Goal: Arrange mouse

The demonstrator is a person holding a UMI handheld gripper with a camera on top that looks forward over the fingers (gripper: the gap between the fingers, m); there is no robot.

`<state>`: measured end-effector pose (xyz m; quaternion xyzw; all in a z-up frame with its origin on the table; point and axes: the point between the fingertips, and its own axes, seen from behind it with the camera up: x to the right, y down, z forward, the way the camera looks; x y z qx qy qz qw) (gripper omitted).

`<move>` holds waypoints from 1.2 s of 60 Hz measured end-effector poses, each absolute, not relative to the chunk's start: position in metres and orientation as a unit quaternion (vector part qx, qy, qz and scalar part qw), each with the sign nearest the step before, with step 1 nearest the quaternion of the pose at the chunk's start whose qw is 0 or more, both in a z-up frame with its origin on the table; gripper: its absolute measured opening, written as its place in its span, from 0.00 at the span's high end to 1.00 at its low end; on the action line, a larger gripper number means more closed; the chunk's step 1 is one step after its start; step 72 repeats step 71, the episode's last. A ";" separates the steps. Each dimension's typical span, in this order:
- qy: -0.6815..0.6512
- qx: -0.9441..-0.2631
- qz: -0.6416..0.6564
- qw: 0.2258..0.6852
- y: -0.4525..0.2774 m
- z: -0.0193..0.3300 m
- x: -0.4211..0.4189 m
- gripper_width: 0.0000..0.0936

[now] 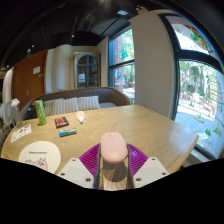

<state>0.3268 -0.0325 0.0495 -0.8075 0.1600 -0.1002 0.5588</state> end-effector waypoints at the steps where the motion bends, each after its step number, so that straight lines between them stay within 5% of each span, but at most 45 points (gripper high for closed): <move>1: 0.164 -0.803 -0.092 0.565 -0.033 0.059 0.315 0.59; 12: 0.072 -0.799 -0.061 0.594 -0.014 0.107 0.162 0.59; 24: 0.022 -0.845 -0.038 0.533 0.016 0.029 0.070 0.59; 35: 0.041 -0.870 -0.034 0.491 0.008 -0.006 0.071 0.57; 46: 0.022 -0.876 -0.030 0.480 0.010 -0.005 0.070 0.41; 51: -0.001 -0.877 -0.001 0.481 -0.001 -0.002 0.055 0.08; 72: -0.008 -0.849 0.071 0.523 -0.092 0.046 0.059 0.09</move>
